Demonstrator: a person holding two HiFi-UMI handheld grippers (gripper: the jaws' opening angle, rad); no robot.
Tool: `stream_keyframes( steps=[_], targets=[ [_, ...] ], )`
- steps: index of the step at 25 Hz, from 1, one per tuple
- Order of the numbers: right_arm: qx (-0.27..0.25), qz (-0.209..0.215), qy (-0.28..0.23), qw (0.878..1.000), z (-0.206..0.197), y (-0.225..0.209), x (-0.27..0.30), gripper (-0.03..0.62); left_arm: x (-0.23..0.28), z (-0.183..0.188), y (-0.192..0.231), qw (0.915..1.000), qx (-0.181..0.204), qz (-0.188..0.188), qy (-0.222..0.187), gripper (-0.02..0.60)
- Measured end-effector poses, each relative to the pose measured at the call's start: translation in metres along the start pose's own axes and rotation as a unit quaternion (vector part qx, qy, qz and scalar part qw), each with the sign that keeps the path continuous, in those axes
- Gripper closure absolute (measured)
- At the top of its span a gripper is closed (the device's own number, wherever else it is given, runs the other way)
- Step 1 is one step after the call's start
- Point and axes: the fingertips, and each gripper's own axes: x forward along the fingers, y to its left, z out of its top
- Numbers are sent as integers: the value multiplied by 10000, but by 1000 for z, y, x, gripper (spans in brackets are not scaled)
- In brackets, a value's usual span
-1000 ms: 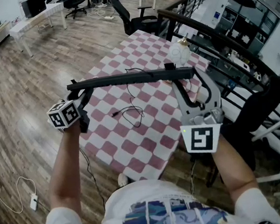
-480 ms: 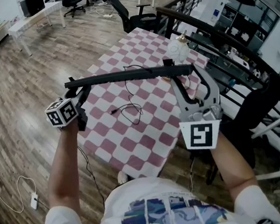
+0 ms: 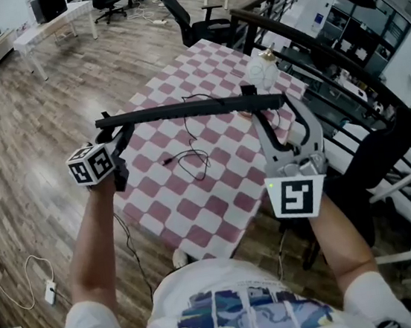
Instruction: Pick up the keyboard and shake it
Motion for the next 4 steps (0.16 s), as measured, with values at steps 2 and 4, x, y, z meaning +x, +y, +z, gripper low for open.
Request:
stream_keyframes(
  steps=[2,4],
  targets=[
    [-3,23,-6,10000,-1,2,1,365,0,-1,2,10000,4,16,-5,302],
    [-5,52,-14,10000,-2,4,2,365,-1,-3,4,10000,5,34,-7,302]
  ],
)
